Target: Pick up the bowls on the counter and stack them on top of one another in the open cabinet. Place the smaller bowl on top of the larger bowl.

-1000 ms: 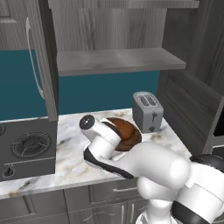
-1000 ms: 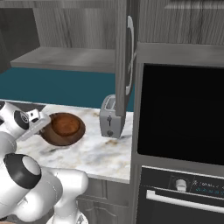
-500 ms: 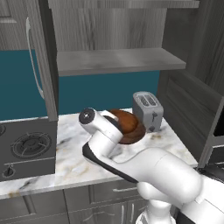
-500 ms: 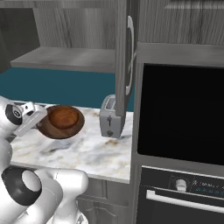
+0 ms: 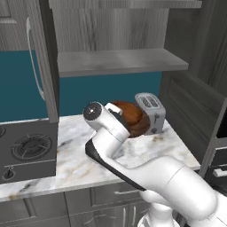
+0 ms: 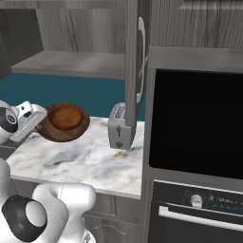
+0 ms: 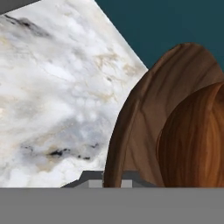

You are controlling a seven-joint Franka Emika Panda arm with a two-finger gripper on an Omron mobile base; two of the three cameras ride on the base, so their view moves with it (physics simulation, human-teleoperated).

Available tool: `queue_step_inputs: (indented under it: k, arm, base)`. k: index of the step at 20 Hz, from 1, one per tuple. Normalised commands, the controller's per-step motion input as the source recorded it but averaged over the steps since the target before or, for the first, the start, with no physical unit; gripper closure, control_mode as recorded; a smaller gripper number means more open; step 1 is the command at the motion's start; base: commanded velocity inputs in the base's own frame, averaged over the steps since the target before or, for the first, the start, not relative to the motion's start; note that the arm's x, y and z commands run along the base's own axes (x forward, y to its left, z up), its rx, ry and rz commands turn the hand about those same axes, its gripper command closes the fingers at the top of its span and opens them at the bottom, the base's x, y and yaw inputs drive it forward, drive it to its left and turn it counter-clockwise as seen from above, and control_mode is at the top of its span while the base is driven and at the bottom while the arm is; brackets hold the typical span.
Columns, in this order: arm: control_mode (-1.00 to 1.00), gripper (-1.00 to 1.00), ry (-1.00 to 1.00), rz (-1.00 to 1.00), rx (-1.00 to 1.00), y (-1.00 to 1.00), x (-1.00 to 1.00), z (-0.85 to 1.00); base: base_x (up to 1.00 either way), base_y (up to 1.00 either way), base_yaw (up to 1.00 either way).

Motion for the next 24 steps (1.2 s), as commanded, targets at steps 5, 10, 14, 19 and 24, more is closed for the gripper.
queue_step_inputs:
  k: [5,10,14,19,24]
  arm:
    - [-1.00,1.00,-0.11,0.08,-0.01,-0.06,-0.26,0.56]
    - [-1.00,1.00,-0.10,0.09,-0.02,-0.02,-0.22,0.57]
    - [-1.00,1.00,-0.08,0.10,-0.01,-0.03,-0.12,0.55]
    - [-1.00,1.00,-0.09,0.11,-0.01,-0.06,-0.13,0.54]
    - [-1.00,1.00,-0.10,0.11,-0.01,-0.07,-0.18,0.51]
  base:
    - [0.00,0.00,0.00]
    - [0.00,0.00,0.00]
    - [0.00,0.00,0.00]
    - [0.00,0.00,0.00]
    - [0.00,0.00,0.00]
